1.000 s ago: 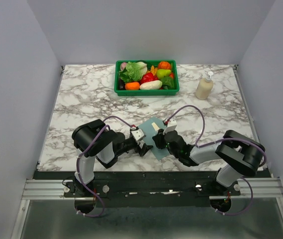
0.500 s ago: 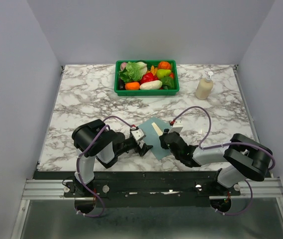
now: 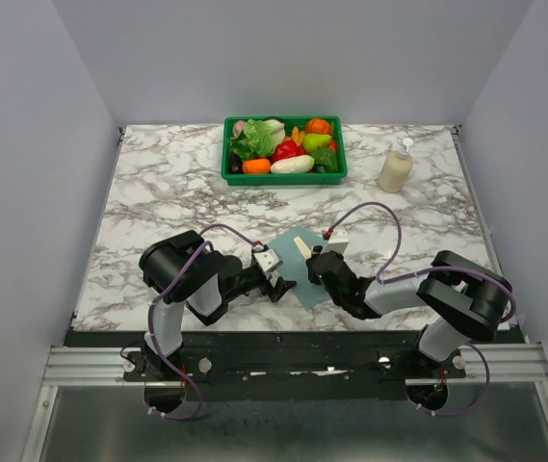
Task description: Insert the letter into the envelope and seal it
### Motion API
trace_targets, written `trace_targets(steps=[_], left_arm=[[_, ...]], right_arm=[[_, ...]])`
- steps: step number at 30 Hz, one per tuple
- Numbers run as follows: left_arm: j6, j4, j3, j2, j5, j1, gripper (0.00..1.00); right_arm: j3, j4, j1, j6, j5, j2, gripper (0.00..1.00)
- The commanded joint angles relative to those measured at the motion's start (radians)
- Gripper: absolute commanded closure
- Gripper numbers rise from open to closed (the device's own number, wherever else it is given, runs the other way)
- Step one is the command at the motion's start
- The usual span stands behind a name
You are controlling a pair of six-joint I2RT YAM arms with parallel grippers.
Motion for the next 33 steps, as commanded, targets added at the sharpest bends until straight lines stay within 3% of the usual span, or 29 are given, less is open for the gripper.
trace_targets(steps=[1,7,10,13,14,18,21,27,33], left_arm=[[-0.006,-0.003,-0.016,0.048,-0.041,0.015,0.05],[-0.006,-0.006,-0.014,0.048,-0.040,0.017,0.05],[-0.006,-0.006,-0.016,0.050,-0.041,0.017,0.05],[-0.006,-0.003,-0.016,0.050,-0.043,0.017,0.05],[-0.006,-0.005,-0.016,0.048,-0.043,0.017,0.05],[-0.004,-0.003,-0.017,0.048,-0.044,0.018,0.05],[-0.003,0.000,-0.017,0.048,-0.047,0.018,0.05],[-0.001,0.000,-0.016,0.048,-0.044,0.018,0.05],[0.000,-0.010,-0.016,0.042,-0.046,0.017,0.05]], right_arm=[[-0.035,-0.116,0.000,-0.003,-0.035,0.012,0.99],[-0.036,-0.159,0.001,-0.040,-0.022,-0.153,0.99],[0.020,-0.306,-0.028,-0.016,-0.018,-0.267,0.99],[0.095,-0.467,-0.127,0.010,-0.088,-0.347,0.99],[0.125,-0.577,-0.167,0.012,-0.175,-0.350,0.99],[0.278,-0.794,-0.415,-0.055,-0.433,-0.290,0.99],[0.381,-0.915,-0.497,-0.105,-0.525,-0.214,0.99],[0.530,-1.016,-0.508,-0.217,-0.578,-0.011,0.99],[0.530,-1.000,-0.505,-0.253,-0.682,0.100,0.99]])
